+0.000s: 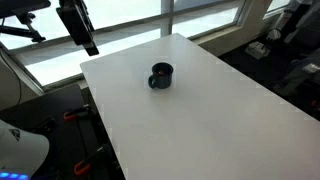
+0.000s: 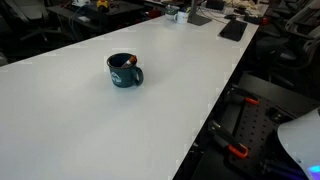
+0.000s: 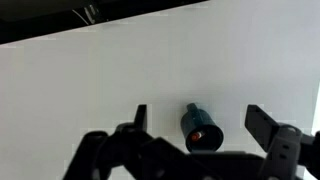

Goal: Put the red marker on the table.

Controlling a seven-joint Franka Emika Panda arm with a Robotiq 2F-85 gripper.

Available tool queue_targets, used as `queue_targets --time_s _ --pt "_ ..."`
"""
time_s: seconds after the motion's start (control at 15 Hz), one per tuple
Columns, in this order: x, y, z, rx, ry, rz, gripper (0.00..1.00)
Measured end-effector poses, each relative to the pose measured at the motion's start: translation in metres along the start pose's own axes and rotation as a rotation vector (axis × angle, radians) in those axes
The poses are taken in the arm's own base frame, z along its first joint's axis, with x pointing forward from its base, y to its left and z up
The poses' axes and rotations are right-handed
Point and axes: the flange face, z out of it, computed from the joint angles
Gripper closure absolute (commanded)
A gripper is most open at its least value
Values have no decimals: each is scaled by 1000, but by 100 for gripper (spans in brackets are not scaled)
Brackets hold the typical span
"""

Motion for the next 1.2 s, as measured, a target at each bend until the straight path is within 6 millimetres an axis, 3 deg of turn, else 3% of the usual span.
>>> queue_targets --time_s 0.27,0.87,1.2 --pt "-3 2 13 -5 -32 3 0" --pt "0 2 7 -7 -21 4 0" --pt "16 30 -2 -80 -7 -51 0"
